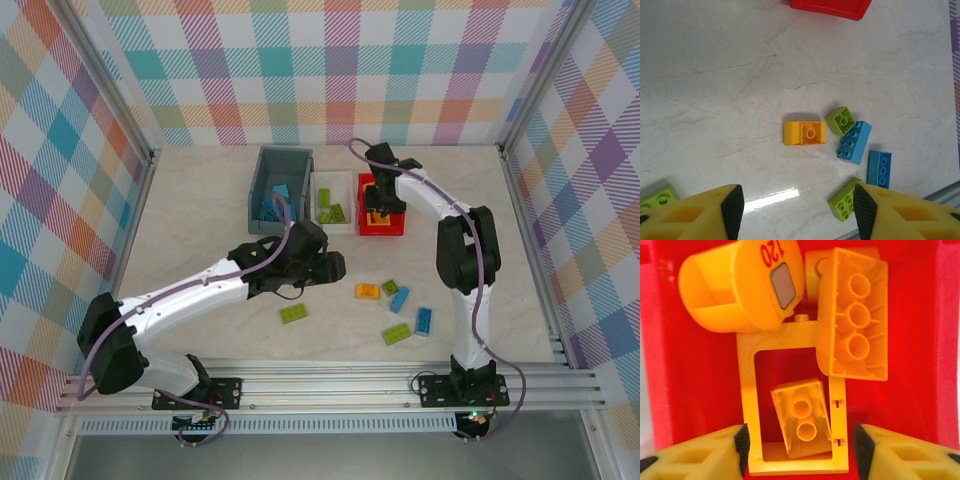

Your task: Sort the legos into containers by color

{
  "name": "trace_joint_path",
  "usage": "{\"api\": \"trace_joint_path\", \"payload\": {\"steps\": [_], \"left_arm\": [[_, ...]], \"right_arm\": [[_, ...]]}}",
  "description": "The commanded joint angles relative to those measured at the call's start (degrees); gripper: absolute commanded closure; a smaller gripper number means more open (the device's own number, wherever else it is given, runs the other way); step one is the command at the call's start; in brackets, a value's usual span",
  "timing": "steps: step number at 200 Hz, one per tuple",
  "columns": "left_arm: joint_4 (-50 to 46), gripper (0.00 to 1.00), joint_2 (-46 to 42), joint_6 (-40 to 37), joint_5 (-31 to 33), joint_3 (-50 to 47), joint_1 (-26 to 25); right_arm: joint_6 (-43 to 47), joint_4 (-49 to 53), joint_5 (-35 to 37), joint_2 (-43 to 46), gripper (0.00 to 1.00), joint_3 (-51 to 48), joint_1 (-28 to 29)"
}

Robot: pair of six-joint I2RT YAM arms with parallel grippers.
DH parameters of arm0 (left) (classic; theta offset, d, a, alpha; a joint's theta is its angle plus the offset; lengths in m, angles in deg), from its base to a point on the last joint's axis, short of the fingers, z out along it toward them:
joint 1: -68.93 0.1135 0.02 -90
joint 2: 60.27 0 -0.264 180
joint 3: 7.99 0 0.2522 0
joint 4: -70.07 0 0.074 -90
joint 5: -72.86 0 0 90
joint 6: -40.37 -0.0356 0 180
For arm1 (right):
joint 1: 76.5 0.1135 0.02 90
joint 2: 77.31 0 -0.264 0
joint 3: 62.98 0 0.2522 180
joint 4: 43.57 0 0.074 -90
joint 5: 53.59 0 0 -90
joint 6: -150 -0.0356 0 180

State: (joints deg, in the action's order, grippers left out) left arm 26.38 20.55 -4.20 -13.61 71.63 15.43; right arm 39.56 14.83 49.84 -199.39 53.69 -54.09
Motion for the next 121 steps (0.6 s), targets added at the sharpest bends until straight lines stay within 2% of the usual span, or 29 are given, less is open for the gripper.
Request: {"api": "trace_joint_path", "payload": {"steps": [1, 37, 73, 121], "left_arm": [[0.2, 0.38, 1.6, -1.2, 2.0, 2.8, -1.5], [0.6, 0.37, 8.1, -6.1, 0.6, 7.3, -3.7], [-2.7, 0.38, 20.9, -12.0, 0.1, 17.9, -7.7], [-7.0, 0.39, 34.8, -9.4, 1.0, 28.0, -11.6]], "right_arm": [[0.6, 1.4, -1.0, 4.4, 0.38, 2.1, -0.1], [0.1, 0.8, -0.5, 16.1, 0.39, -2.0, -0.1], [-2.2, 0.8, 1.8, 33.6, 0.38, -14.1, -0.1], [-6.8, 7.1, 0.1, 56.9, 0.30, -27.3, -0.1]]}}
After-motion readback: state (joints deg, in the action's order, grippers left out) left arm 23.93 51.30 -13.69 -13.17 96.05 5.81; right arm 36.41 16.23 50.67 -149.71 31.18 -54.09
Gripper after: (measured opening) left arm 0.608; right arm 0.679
